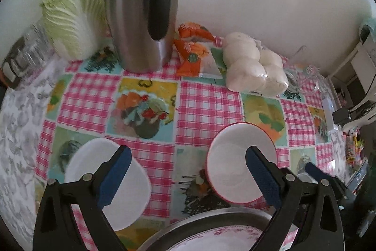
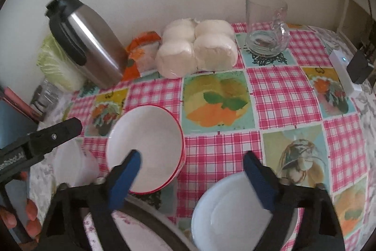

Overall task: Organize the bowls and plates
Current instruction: 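Move both grippers to the rim of the red-rim white bowl, then close the left gripper on the bowl rim while the right gripper closes on it too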

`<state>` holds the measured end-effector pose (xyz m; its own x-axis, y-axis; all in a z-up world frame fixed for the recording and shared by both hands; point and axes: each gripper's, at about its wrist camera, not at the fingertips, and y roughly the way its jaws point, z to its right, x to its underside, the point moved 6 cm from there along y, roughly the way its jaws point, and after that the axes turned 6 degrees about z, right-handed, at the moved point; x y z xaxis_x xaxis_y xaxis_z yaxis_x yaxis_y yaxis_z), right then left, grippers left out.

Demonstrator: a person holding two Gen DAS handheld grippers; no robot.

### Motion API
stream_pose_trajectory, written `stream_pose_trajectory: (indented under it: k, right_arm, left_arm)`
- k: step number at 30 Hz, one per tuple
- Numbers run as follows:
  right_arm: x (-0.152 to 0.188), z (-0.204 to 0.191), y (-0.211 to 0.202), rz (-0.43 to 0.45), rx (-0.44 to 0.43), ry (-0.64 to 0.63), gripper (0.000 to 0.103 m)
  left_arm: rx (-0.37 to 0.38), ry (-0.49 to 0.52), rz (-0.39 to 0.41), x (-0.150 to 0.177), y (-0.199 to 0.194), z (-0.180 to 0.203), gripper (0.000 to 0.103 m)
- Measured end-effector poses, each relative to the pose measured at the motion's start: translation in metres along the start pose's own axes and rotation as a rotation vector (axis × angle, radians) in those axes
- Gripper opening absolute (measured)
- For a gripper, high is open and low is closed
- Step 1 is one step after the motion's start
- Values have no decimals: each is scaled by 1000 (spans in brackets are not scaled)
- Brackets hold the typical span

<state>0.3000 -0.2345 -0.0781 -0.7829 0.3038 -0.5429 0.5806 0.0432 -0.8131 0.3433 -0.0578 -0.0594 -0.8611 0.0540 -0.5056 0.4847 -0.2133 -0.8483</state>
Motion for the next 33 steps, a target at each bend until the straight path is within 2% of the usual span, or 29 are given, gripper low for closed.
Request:
stream_pose_trajectory:
  k: [1,2,3,7,9,11,17,23,29,33]
  right_arm:
    - [1,0,4,-13,7,-3,78]
    - [2,0,9,-26,12,-8,69]
    - [2,-1,13,-35,13,-10,63]
    - [6,-5,27,-66,0,-14,61]
    - [8,-8,32,-75,2,-29,54]
    - [10,-11,38,-91,5,-43,52]
    - [14,-16,54,-127,4,-49,37]
    - [18,-16,66,-164,19,-62,34]
    - [18,-17,70,-178,31,-74,28]
    - [18,-21,67,-173,18,-82,17]
  left_arm:
    - [5,-5,-9,1,3,2,87]
    - [6,-5,-17,1,6,4,73]
    - [5,-1,-28,2,10,6,69]
    - [7,13,-66,7,25,15,64]
    - [8,17,-86,11,33,17,57]
    - [-2,19,-107,15,41,17,51]
    - [8,-3,-164,28,65,14,45]
    - [14,-5,-209,37,82,13,30]
    - [33,-43,-238,44,88,9,18]
    - [57,-34,-243,49,85,15,10]
